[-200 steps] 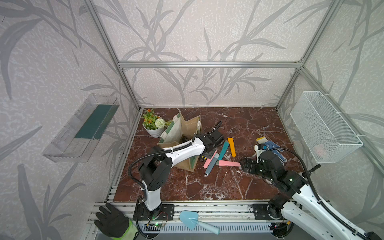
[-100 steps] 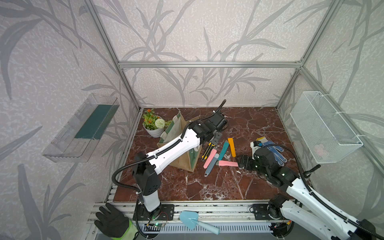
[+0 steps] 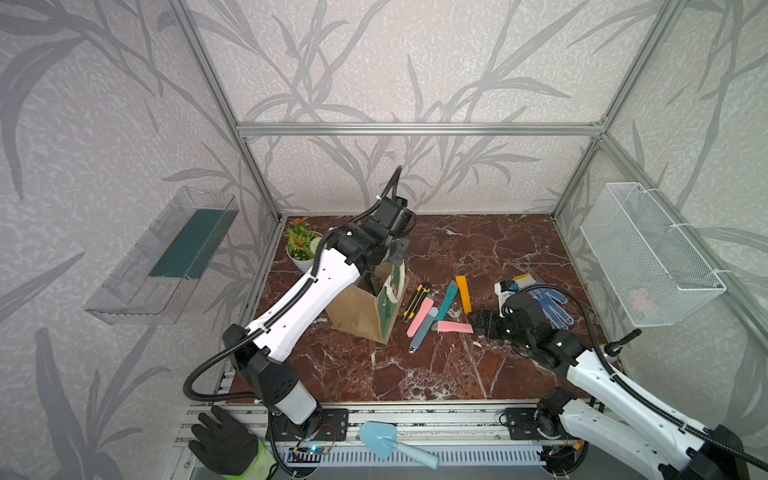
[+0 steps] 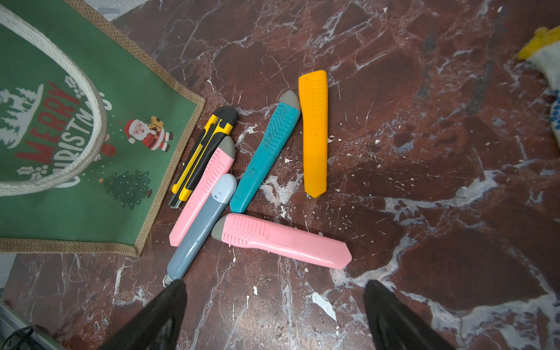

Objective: Place the art knife into the pouch
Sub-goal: Place the utility knife in the pouch.

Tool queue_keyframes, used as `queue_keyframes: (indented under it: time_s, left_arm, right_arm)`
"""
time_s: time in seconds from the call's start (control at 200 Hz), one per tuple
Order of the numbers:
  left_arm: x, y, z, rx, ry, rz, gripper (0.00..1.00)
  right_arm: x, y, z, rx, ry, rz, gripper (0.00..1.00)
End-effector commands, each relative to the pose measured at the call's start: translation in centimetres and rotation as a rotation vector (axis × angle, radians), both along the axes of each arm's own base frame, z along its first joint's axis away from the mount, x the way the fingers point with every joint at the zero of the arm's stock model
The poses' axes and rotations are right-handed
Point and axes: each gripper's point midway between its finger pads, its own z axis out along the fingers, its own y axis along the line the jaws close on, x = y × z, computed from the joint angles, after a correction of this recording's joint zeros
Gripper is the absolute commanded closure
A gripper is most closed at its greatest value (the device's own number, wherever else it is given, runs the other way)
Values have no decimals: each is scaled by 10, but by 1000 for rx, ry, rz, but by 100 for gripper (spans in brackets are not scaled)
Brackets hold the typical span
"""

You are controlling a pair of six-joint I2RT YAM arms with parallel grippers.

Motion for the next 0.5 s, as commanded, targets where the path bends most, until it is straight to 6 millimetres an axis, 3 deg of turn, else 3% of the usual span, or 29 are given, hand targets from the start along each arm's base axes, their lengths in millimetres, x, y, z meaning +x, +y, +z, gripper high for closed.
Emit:
queue_keyframes:
  time_s: [0.0, 0.135, 0.35, 0.495]
  left_arm:
    - [-4, 26, -1, -26, -8, 58, 97]
    - [-9, 42, -9, -54, 2, 97, 97]
    - [-20, 54, -53, -21, 94, 124, 97]
    - [-21, 55, -78, -21, 139, 149, 91]
  right_arm:
    - [4, -3, 3, -18, -30, -2, 8]
    - [4, -8, 0, -24, -33, -18, 8]
    - [4, -10, -3, -26, -21, -21, 8]
    - [3, -11, -7, -22, -14, -33, 8]
